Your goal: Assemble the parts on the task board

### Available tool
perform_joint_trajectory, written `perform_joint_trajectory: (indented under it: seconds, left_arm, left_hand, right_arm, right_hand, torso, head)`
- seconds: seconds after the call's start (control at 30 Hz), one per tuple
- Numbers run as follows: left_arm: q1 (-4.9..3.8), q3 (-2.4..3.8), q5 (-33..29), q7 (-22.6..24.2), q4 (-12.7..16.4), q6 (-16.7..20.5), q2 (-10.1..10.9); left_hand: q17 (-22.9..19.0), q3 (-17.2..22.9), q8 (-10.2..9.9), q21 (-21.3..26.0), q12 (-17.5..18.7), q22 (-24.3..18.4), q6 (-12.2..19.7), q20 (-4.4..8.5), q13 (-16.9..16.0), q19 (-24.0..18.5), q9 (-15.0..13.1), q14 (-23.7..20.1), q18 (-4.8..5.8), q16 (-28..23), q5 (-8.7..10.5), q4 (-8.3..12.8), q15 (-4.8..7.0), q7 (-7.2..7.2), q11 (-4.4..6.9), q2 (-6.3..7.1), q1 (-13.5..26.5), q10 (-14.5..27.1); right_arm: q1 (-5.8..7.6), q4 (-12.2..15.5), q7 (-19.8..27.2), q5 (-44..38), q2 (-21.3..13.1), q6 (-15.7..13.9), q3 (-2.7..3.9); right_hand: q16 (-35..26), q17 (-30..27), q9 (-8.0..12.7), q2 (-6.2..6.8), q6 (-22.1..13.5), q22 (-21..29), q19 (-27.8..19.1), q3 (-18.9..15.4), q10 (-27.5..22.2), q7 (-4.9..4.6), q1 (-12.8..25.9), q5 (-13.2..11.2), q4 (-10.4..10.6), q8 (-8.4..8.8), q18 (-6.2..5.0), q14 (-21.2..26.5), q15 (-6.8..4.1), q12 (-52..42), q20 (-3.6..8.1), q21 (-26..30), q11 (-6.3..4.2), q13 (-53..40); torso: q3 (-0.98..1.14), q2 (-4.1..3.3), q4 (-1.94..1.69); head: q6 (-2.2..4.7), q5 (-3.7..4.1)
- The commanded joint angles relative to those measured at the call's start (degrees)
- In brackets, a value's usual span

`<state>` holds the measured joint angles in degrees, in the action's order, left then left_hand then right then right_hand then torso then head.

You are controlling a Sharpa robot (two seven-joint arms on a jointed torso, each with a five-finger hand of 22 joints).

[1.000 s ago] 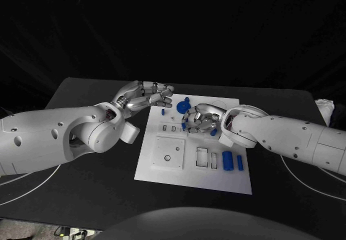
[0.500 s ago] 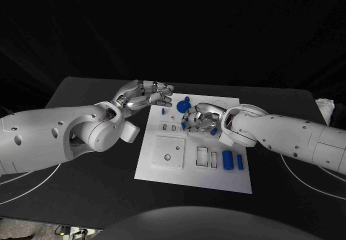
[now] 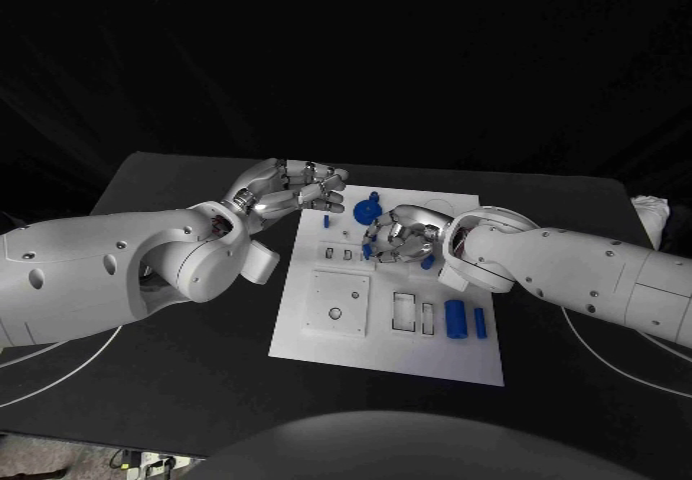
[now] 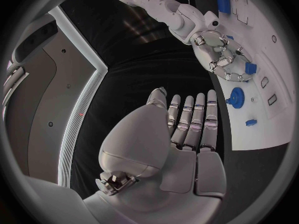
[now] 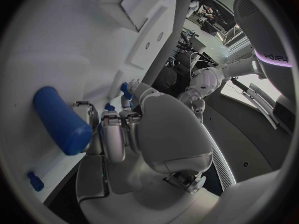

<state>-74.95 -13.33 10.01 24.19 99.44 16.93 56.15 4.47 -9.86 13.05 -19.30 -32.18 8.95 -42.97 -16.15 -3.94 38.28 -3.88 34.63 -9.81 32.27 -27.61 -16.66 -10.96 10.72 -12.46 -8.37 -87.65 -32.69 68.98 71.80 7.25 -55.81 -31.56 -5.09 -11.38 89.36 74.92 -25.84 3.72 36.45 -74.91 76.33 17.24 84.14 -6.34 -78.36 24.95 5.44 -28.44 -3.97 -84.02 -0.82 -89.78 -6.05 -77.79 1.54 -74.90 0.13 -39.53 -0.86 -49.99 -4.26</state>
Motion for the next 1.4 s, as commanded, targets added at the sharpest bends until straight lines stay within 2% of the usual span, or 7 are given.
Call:
perform_joint_trajectory:
  seconds: [0.03, 0.2, 0.77, 1.03, 1.2, 1.33, 1.4]
  left_arm:
    - [0.0, 0.04, -0.14, 0.08, 0.06, -0.83, -0.13]
    - [0.0, 0.04, -0.14, -0.04, 0.06, -0.81, -0.12]
    - [0.01, 0.04, -0.14, -0.45, 0.0, -0.8, -0.12]
    - [0.01, 0.04, -0.3, -0.33, -0.03, -0.59, 0.02]
    - [0.0, 0.04, -0.58, -0.26, 0.01, -0.34, 0.18]
    - [0.0, 0.04, -0.67, -0.17, 0.07, -0.16, 0.34]
    - [0.0, 0.04, -0.7, -0.16, 0.08, -0.1, 0.4]
  left_hand:
    - [-0.1, 0.01, 0.22, -0.04, -0.33, 0.02, -0.12, 0.07, 0.08, 0.52, 0.07, -0.07, 0.81, 0.39, -0.23, -0.15, -0.4, 0.39, -0.37, -0.61, 0.2, 0.17]
    - [-0.11, 0.0, 0.23, -0.04, -0.34, 0.02, -0.12, 0.07, 0.08, 0.52, 0.07, -0.09, 0.82, 0.4, -0.21, -0.16, -0.41, 0.41, -0.39, -0.63, 0.24, 0.17]
    - [-0.14, -0.05, 0.27, -0.05, -0.35, 0.02, -0.11, 0.07, 0.09, 0.5, 0.07, -0.18, 0.86, 0.43, -0.15, -0.2, -0.44, 0.5, -0.43, -0.76, 0.42, 0.18]
    - [-0.14, -0.05, 0.27, -0.05, -0.35, 0.02, -0.11, 0.07, 0.09, 0.5, 0.07, -0.18, 0.86, 0.43, -0.15, -0.2, -0.44, 0.5, -0.43, -0.76, 0.42, 0.18]
    - [-0.16, -0.09, 0.28, -0.05, -0.35, 0.02, -0.1, 0.08, 0.1, 0.5, 0.08, -0.22, 0.88, 0.45, -0.12, -0.19, -0.46, 0.52, -0.44, -0.8, 0.51, 0.19]
    - [-0.16, -0.1, 0.29, -0.05, -0.35, 0.02, -0.09, 0.08, 0.1, 0.49, 0.08, -0.22, 0.88, 0.46, -0.12, -0.19, -0.46, 0.53, -0.44, -0.79, 0.52, 0.2]
    - [-0.16, -0.1, 0.29, -0.05, -0.35, 0.02, -0.09, 0.08, 0.1, 0.49, 0.08, -0.22, 0.88, 0.46, -0.12, -0.19, -0.46, 0.53, -0.44, -0.79, 0.52, 0.2]
  right_arm:
    - [-0.33, -0.18, -0.29, -1.07, 0.03, 1.7, -0.21]
    - [-0.34, -0.22, -0.22, -1.28, 0.02, 1.75, -0.21]
    - [-0.34, -0.25, 0.33, -2.02, 0.17, 1.16, -0.21]
    - [-0.2, -0.47, 4.23, -1.71, -0.15, -3.23, -0.2]
    - [0.44, -0.71, 7.95, 1.23, -0.44, -5.19, -0.19]
    - [1.17, -0.9, 10.78, 4.28, -0.71, -5.25, -0.19]
    - [1.46, -0.89, 12.11, 5.42, -0.92, -5.0, -0.18]
  right_hand:
    - [-0.35, 13.69, 0.19, 0.42, -0.42, -10.28, -0.61, -0.2, 5.86, 0.28, 0.33, -1.58, -0.62, 0.59, 0.38, -4.28, 0.45, -0.22, -0.05, 0.37, 0.25, -15.1]
    - [-0.52, 13.46, 0.37, 0.22, -1.21, -10.15, -1.0, -1.3, 5.86, 0.45, 0.54, -6.94, -0.95, 1.5, 0.29, -3.98, 0.47, -0.22, -0.09, 0.87, 0.22, -15.1]
    - [-0.86, 12.99, 2.2, -0.1, -6.43, -9.9, -1.74, -3.97, 5.86, 1.16, 0.55, -13.06, -1.4, 5.4, 0.09, -3.38, 0.29, -0.22, -0.04, 1.95, -0.09, -15.1]
    - [-2.26, 11.2, 5.91, 0.06, -10.74, -8.96, -4.65, -8.67, 2.93, 4.83, 3.59, -20.73, 1.07, 9.6, -0.55, -1.01, 0.32, 1.34, 0.01, 5.11, -0.14, -13.1]
    - [-8.71, 4.2, 7.57, 0.76, -11.34, -5.15, -17.29, -13.37, -11.71, 7.23, 8.55, -22.06, 5.87, 11.29, -2.73, 9.56, 1.82, 10.12, -0.81, 17.07, 1.27, -3.77]
    - [-24.59, -9.36, 8.93, 1.5, -11.07, 1.83, -36.47, -19.01, -36.65, 6.49, 9.93, -22.17, 9.95, 12.92, -4.68, 32.09, 4.31, 28.95, -2.73, 36.79, 3.97, 12.6]
    - [-32.49, -15.48, 9.59, 2.88, -11.43, 3.31, -38.06, -21.97, -42.07, 6.55, 10.32, -22.2, 11.44, 13.72, -4.42, 41.65, 5.32, 34.75, -3.48, 39.62, 4.96, 16.97]
  torso:
    - [0.0, 0.01, -0.01]
    - [0.01, 0.0, -0.01]
    - [0.01, 0.02, -0.03]
    - [0.01, -0.01, -0.02]
    - [0.02, -0.02, -0.02]
    - [0.01, 0.01, 0.01]
    - [0.01, 0.01, 0.01]
  head:
    - [-0.01, 0.09]
    - [-0.01, 0.1]
    - [-0.01, 0.01]
    - [-0.01, 0.01]
    - [-0.01, 0.0]
    - [-0.01, -0.02]
    - [-0.01, -0.02]
